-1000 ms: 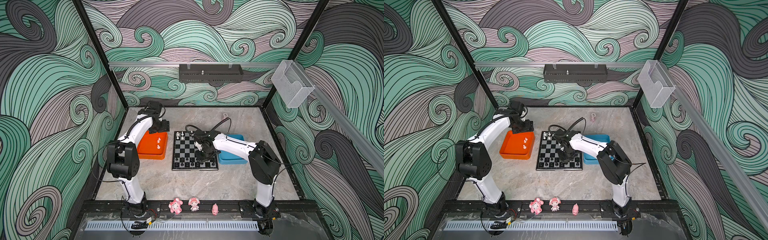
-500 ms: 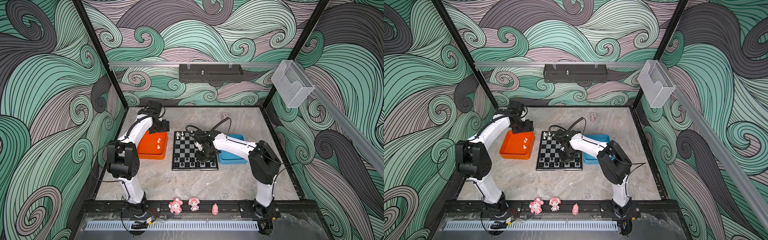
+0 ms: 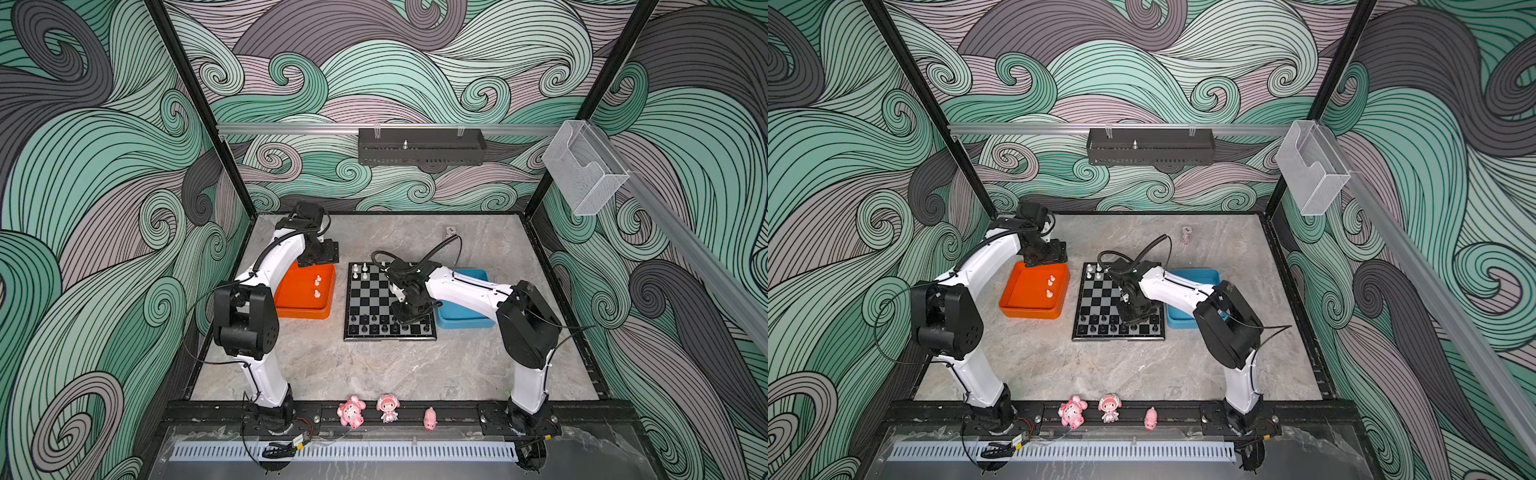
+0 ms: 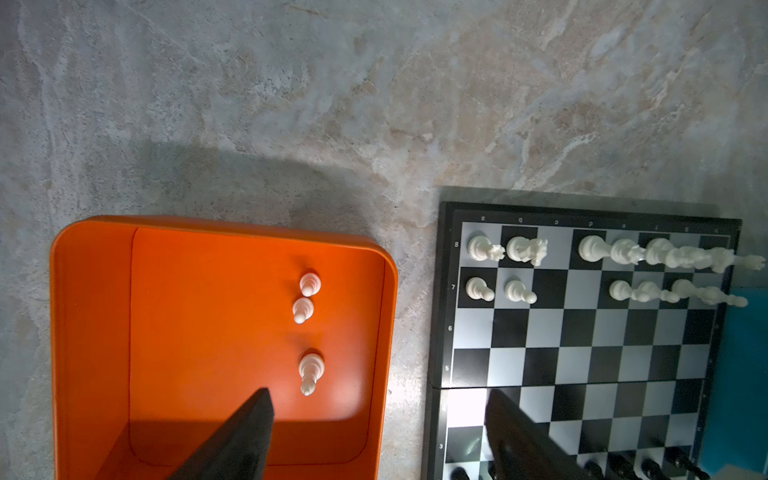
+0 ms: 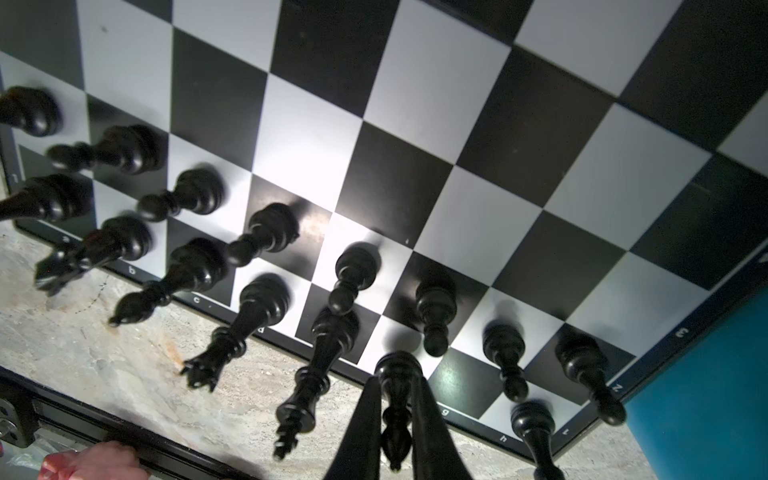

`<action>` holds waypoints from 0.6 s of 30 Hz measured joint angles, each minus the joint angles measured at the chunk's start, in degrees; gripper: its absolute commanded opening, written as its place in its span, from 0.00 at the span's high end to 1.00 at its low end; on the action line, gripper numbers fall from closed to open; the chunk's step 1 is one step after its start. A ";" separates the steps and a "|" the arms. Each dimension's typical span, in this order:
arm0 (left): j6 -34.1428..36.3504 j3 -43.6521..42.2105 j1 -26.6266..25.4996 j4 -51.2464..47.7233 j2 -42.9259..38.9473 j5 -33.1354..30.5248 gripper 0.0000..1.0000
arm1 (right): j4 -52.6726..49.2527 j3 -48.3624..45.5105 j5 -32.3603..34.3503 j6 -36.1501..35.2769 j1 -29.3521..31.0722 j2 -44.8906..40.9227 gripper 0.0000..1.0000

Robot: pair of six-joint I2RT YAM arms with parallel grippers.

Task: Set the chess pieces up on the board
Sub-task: 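Lower the black pawn onto an empty square in the board's nearest rows, then open the right gripper to release the black pawn and raise it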

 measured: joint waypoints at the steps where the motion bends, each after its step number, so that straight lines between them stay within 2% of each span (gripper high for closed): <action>1: 0.00 0.00 0.00 0.00 0.00 0.00 0.17 | -0.02 0.00 0.00 0.00 0.00 0.00 0.82; 8: 0.00 0.00 0.00 0.02 0.00 0.00 0.17 | 0.00 0.00 0.00 0.00 0.00 0.22 0.81; 18: 0.00 0.00 0.00 0.02 0.00 0.00 0.17 | -0.15 0.00 0.17 0.02 0.00 0.42 0.73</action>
